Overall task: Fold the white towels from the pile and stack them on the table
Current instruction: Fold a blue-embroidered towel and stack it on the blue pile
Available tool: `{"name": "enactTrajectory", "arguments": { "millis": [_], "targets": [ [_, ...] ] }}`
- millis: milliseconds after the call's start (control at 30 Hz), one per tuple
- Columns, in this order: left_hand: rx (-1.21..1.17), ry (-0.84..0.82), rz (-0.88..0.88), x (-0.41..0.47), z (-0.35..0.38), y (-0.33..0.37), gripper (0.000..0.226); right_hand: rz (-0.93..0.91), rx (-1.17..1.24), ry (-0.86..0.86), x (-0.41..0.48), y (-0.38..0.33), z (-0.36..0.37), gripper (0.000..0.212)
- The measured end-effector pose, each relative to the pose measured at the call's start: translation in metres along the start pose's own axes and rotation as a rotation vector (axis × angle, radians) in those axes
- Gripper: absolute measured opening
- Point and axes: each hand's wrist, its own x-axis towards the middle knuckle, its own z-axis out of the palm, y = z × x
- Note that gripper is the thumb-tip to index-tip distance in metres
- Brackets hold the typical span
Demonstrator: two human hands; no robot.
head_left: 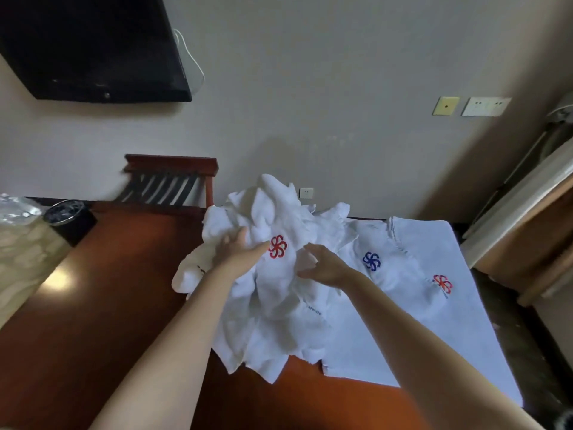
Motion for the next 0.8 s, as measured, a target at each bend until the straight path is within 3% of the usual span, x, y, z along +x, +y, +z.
{"name": "enactTrajectory", "arguments": {
  "millis": [133,300,400,467,567,633,800],
  "targets": [
    [0.158,0.308,0.171,-0.016,0.023,0.032,0.085,0.029,0.053,0.175,0.001,0.018,-0.018,0.056],
    [0.369,0.240,0.548,-0.017,0.052,0.076,0.082,0.236,-0.153,0.355,0.005,0.064,-0.061,0.069],
    [0.588,0.020,0.524,-0.010,0.072,0.086,0.070,0.423,-0.251,0.367,0.004,0.096,-0.078,0.086],
    [0.708,-0.067,0.463,-0.005,0.078,0.087,0.064,0.501,-0.280,0.281,0.004,0.115,-0.084,0.101],
    [0.764,-0.105,0.413,0.000,0.082,0.089,0.064,0.458,-0.341,0.079,0.006,0.138,-0.078,0.114],
    [0.770,-0.124,0.386,0.003,0.085,0.093,0.066,0.441,-0.399,0.060,0.006,0.152,-0.070,0.106],
    [0.746,-0.126,0.349,0.002,0.088,0.094,0.067,0.418,-0.587,0.272,0.006,0.158,-0.068,0.069]
  ]
}}
